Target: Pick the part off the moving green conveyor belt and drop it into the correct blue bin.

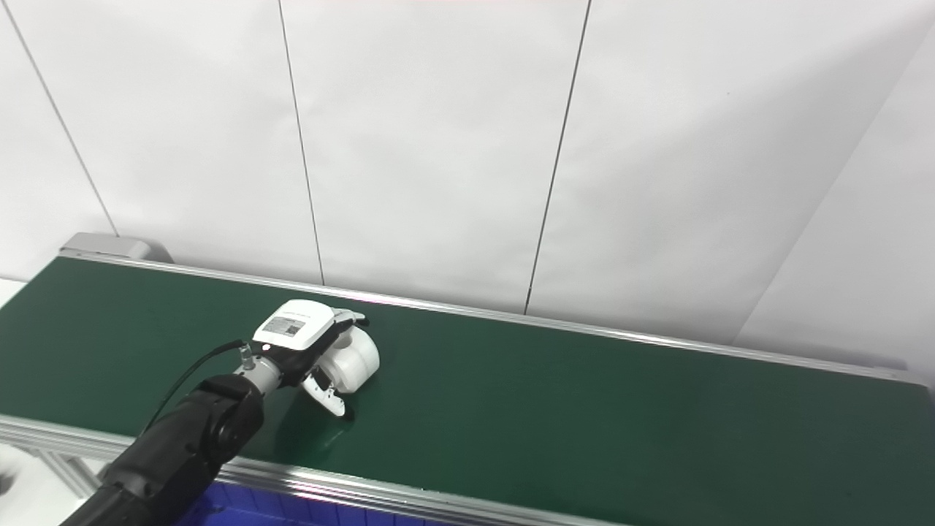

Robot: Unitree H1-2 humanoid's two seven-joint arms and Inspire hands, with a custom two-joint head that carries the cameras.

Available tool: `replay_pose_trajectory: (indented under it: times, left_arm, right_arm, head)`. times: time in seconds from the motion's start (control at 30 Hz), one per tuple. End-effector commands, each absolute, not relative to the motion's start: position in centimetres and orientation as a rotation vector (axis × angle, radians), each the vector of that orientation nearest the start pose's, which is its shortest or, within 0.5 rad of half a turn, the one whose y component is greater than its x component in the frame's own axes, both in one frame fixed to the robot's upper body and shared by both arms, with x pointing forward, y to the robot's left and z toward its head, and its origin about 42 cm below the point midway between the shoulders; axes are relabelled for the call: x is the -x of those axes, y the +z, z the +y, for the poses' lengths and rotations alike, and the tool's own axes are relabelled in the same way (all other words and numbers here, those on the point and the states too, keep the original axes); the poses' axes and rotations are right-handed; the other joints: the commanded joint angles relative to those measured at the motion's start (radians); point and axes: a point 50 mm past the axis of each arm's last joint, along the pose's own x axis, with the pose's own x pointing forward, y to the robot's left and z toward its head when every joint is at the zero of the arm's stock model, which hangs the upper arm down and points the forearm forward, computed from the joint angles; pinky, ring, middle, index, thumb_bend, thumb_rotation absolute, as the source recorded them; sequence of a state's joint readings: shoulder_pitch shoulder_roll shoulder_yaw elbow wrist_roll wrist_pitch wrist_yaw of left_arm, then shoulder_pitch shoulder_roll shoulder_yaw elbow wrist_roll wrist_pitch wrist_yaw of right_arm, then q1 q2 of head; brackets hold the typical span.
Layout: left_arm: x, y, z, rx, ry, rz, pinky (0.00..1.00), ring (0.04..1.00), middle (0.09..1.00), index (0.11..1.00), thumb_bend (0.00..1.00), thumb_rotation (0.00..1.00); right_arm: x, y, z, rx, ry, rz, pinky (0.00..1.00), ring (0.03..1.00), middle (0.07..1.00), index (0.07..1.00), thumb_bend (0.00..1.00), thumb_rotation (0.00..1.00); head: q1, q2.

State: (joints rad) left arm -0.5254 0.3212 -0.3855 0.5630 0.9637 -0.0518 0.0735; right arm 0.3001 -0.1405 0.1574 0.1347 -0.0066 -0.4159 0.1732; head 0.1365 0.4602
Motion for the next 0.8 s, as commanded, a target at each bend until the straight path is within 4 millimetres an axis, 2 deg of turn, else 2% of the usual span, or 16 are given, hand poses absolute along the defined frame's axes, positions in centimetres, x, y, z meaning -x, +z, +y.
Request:
replay_pose_trajectory:
  times: [0.0,0.03,0.07,0.1,0.13,0.2,0.33,0.77]
  left_arm:
    - [-45.0,12.9,23.4,-1.428,-0.210,-0.238,0.65,0.768,0.792,0.764,0.90,0.10]
    - [-45.0,12.6,23.2,-1.390,-0.198,-0.259,0.60,0.705,0.747,0.718,0.83,0.03]
    - [-45.1,12.3,23.0,-1.355,-0.185,-0.283,0.58,0.668,0.718,0.690,0.78,0.02]
    - [-45.1,12.0,22.8,-1.328,-0.174,-0.305,0.53,0.597,0.660,0.584,0.63,0.02]
    - [-45.1,11.8,22.6,-1.307,-0.167,-0.330,0.52,0.587,0.652,0.566,0.61,0.03]
    - [-45.0,11.5,22.2,-1.264,-0.160,-0.374,0.48,0.519,0.534,0.503,0.53,0.01]
    - [-44.9,11.5,21.7,-1.219,-0.153,-0.415,0.43,0.468,0.479,0.508,0.52,0.00]
    - [-44.9,13.1,21.8,-1.210,-0.144,-0.466,0.40,0.466,0.485,0.498,0.52,0.00]
  right_arm:
    - [-16.0,3.1,-22.3,0.099,0.298,-0.050,0.89,0.884,0.891,0.903,0.74,1.00]
    - [-16.0,3.1,-22.3,0.099,0.298,-0.051,0.89,0.885,0.890,0.903,0.75,1.00]
    - [-16.0,3.1,-22.3,0.098,0.297,-0.051,0.89,0.885,0.888,0.901,0.75,1.00]
    - [-16.0,3.2,-22.2,0.098,0.297,-0.052,0.89,0.883,0.886,0.899,0.76,1.00]
    - [-16.0,3.2,-22.2,0.098,0.296,-0.053,0.89,0.883,0.886,0.899,0.76,1.00]
    - [-16.0,3.2,-22.2,0.098,0.294,-0.054,0.89,0.881,0.884,0.897,0.76,1.00]
    - [-16.0,3.2,-22.0,0.090,0.295,-0.056,0.89,0.880,0.881,0.897,0.75,1.00]
    - [-16.1,3.3,-22.0,0.087,0.311,-0.057,0.87,0.876,0.886,0.906,0.72,1.00]
  head:
    - [0.000,0.001]
    - [-0.004,0.003]
    - [-0.004,0.003]
    - [-0.004,0.003]
    - [-0.004,0.003]
    - [-0.003,0.004]
    - [-0.004,0.005]
    - [0.000,0.007]
